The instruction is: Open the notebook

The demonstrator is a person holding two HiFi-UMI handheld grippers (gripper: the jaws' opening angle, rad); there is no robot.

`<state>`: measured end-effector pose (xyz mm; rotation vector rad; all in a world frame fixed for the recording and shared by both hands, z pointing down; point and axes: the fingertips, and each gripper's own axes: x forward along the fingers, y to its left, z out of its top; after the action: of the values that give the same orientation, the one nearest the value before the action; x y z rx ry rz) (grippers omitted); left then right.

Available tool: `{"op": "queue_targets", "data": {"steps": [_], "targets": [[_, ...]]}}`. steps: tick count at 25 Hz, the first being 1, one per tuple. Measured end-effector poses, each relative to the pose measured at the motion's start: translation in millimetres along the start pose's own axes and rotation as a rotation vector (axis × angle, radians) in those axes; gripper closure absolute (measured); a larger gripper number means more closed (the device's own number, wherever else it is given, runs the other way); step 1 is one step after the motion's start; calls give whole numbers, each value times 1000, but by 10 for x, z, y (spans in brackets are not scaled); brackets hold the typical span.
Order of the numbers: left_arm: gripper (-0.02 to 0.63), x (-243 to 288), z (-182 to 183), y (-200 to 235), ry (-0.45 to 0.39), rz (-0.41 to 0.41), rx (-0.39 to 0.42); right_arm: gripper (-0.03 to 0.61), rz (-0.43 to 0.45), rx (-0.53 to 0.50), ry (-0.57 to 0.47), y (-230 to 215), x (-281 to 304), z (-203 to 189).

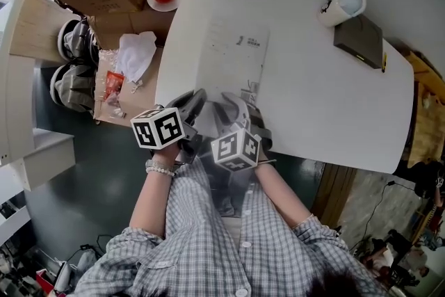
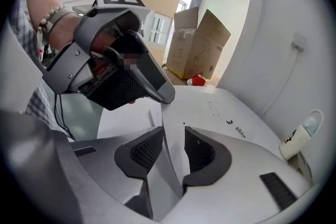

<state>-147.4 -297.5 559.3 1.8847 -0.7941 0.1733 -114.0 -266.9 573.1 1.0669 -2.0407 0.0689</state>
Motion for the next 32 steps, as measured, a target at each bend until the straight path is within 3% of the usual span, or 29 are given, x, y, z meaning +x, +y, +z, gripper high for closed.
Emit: {"op": "queue_targets", "data": {"steps": [5, 11, 15, 17, 22, 28, 32], "targets": [[583, -24, 23, -117, 21, -2, 82, 468, -37, -43, -16, -5, -47, 81], [583, -21, 70, -282, 12, -41, 105, 425, -38, 23, -52, -69, -51, 261], [583, -8, 92, -434, 15, -74, 140, 426, -67, -23, -38, -138, -2, 245], [583, -2, 92, -477, 31, -63, 195, 467, -73, -16, -44, -193, -23, 244], [541, -17, 138, -636, 44, -80, 299, 523, -55, 118, -76, -309, -88, 267], [542, -184, 290, -846, -27, -104, 356, 540, -59, 211, -92, -464, -195, 252], [578, -294, 382, -920, -87, -103, 360, 546, -68, 327, -131, -595, -315, 202]]}}
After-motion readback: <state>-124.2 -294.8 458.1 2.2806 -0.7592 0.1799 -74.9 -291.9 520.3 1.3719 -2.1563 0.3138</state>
